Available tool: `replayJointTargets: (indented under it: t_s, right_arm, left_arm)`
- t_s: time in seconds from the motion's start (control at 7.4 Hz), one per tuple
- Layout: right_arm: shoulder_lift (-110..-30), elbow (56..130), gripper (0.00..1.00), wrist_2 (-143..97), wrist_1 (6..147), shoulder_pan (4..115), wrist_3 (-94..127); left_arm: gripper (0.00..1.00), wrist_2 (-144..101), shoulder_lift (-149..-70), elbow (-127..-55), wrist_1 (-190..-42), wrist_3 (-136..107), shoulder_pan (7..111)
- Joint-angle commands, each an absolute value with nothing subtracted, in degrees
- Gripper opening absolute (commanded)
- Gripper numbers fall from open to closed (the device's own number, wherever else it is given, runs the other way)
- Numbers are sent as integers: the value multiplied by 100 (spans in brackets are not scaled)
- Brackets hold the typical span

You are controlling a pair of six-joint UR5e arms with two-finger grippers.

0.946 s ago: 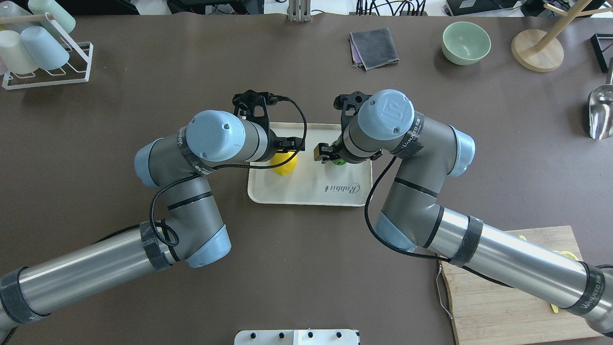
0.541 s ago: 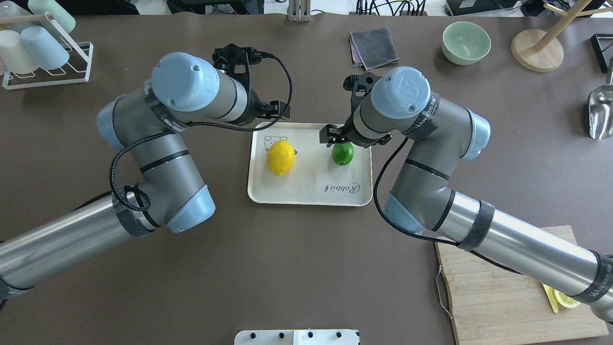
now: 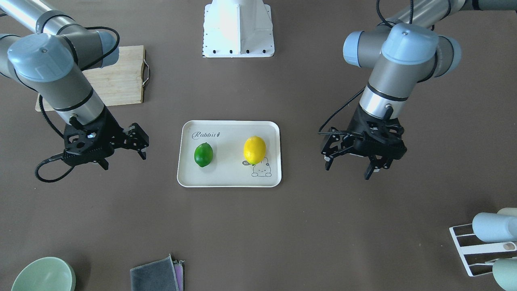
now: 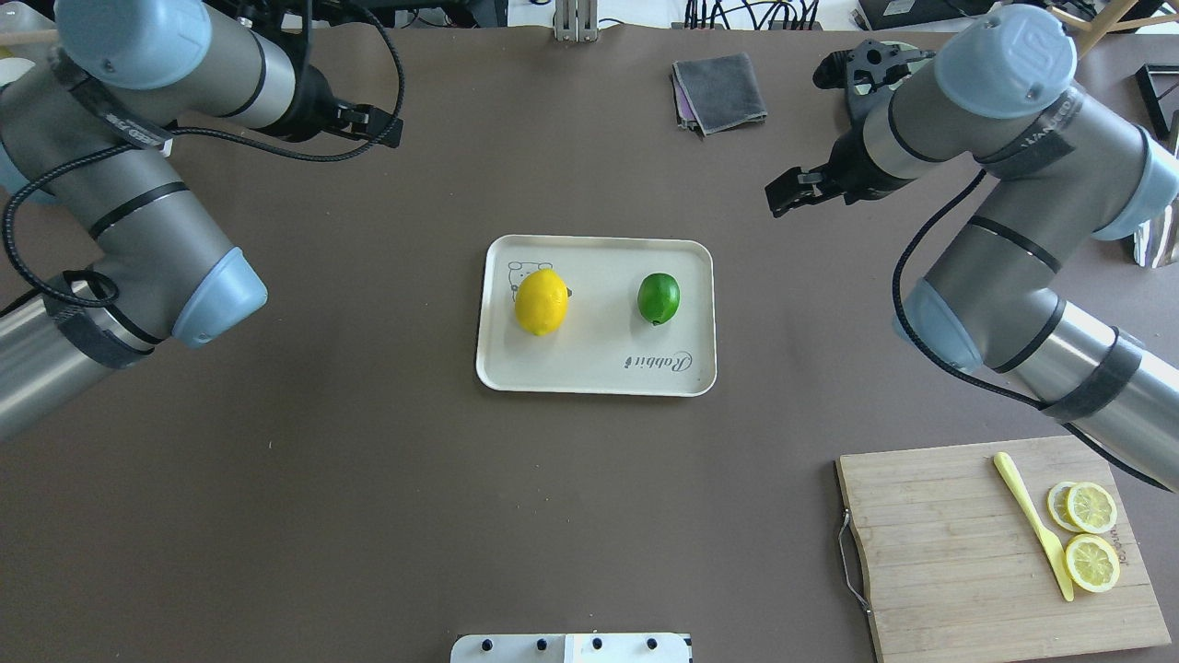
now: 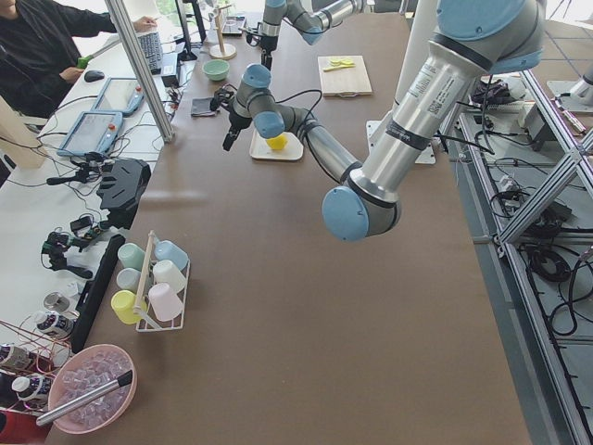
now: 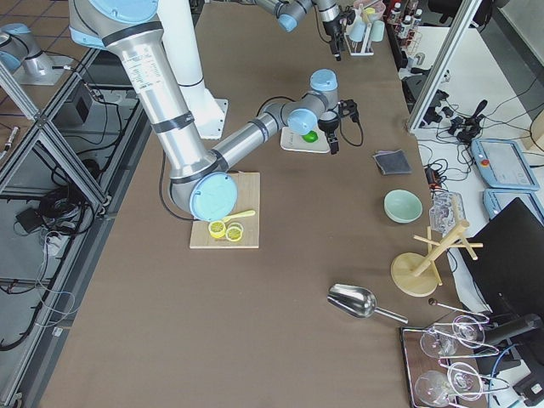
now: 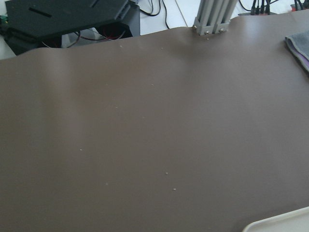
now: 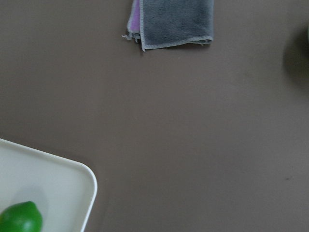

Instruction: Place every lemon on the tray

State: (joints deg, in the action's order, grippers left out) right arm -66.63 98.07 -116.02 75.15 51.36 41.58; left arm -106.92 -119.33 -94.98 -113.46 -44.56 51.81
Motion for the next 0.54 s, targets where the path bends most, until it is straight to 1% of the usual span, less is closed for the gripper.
replayJointTargets:
  t_s: [0.0,0.27,0.41]
  right_arm:
    - [-7057,9826,100,-11636,7506,5613,3578]
    - [-7494,9879,100,-11812,7593,6149,2572]
    - [-8002,9853,100,-11847,7585,6448,2314]
  left_arm:
    - [98,-10688,-10781,-9519,-12231,-4324,5431]
    - [98,-11542,-10006,-9685,-12235,-3014,6305]
    - [98,-12428,-9767,-9572,-12147,-2449,7059]
